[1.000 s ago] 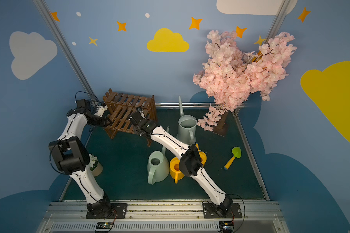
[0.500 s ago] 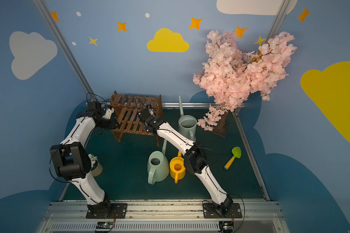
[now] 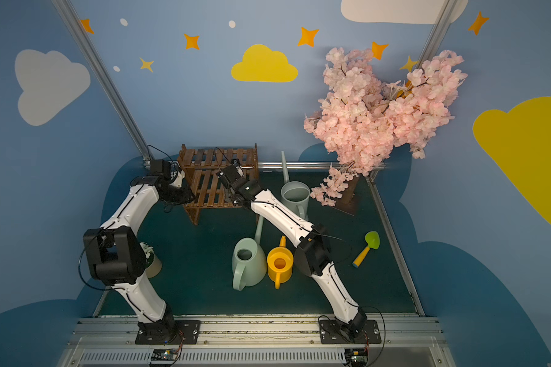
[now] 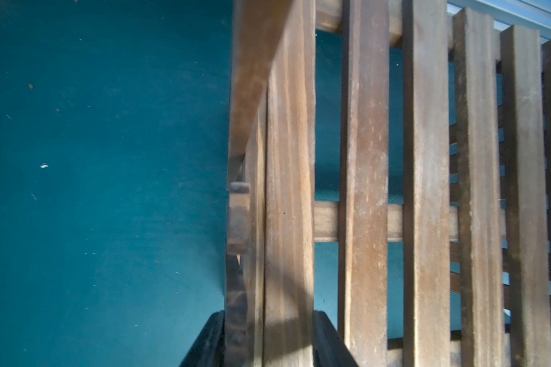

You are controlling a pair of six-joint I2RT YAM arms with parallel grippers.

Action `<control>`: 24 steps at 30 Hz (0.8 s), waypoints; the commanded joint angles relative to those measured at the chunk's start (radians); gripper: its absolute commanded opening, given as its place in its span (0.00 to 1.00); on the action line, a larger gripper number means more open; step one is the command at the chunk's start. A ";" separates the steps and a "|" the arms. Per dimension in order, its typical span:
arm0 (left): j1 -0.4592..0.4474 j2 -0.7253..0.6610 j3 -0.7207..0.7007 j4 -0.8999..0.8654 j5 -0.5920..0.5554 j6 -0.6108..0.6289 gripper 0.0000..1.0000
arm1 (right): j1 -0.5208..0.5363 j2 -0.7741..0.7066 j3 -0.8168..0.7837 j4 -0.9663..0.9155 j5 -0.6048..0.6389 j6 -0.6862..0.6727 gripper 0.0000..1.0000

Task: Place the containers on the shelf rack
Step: Move the shelf to the center of the board.

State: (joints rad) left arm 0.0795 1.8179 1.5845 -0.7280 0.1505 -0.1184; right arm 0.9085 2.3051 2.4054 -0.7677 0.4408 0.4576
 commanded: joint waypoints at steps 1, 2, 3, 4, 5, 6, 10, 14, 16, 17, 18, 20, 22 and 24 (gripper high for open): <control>-0.049 0.032 0.006 -0.058 0.120 -0.067 0.16 | 0.024 -0.074 -0.003 -0.029 0.002 -0.018 0.73; -0.053 0.039 0.011 -0.058 0.121 -0.070 0.16 | 0.028 -0.080 -0.003 -0.032 0.006 -0.020 0.73; -0.058 0.045 0.016 -0.059 0.121 -0.074 0.16 | 0.033 -0.090 -0.003 -0.034 0.010 -0.022 0.73; -0.063 0.050 0.021 -0.059 0.121 -0.079 0.16 | 0.038 -0.096 -0.003 -0.036 0.015 -0.024 0.74; -0.067 0.054 0.025 -0.057 0.122 -0.080 0.16 | 0.041 -0.106 -0.004 -0.039 0.021 -0.026 0.74; -0.072 0.058 0.031 -0.056 0.119 -0.082 0.16 | 0.047 -0.115 -0.006 -0.039 0.026 -0.029 0.74; -0.085 0.076 0.052 -0.048 0.107 -0.087 0.16 | 0.056 -0.150 -0.035 -0.039 0.049 -0.029 0.75; -0.098 0.100 0.071 -0.040 0.106 -0.097 0.16 | 0.058 -0.180 -0.064 -0.036 0.064 -0.030 0.76; -0.102 0.110 0.080 -0.036 0.106 -0.101 0.16 | 0.059 -0.192 -0.076 -0.035 0.071 -0.030 0.76; -0.104 0.115 0.085 -0.033 0.105 -0.101 0.16 | 0.059 -0.198 -0.083 -0.035 0.073 -0.028 0.77; -0.104 0.118 0.091 -0.032 0.106 -0.100 0.16 | 0.059 -0.202 -0.089 -0.034 0.074 -0.028 0.77; -0.104 0.125 0.100 -0.025 0.071 -0.096 0.17 | 0.059 -0.212 -0.102 -0.032 0.077 -0.026 0.77; -0.104 0.136 0.113 -0.024 0.067 -0.088 0.17 | 0.059 -0.222 -0.111 -0.028 0.078 -0.024 0.77; -0.104 0.142 0.128 -0.024 0.067 -0.073 0.17 | 0.059 -0.230 -0.121 -0.023 0.079 -0.023 0.77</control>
State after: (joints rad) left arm -0.0040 1.9034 1.7042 -0.7483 0.1783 -0.2070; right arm 0.9676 2.1254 2.2993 -0.7834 0.4988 0.4335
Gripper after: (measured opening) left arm 0.170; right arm 0.772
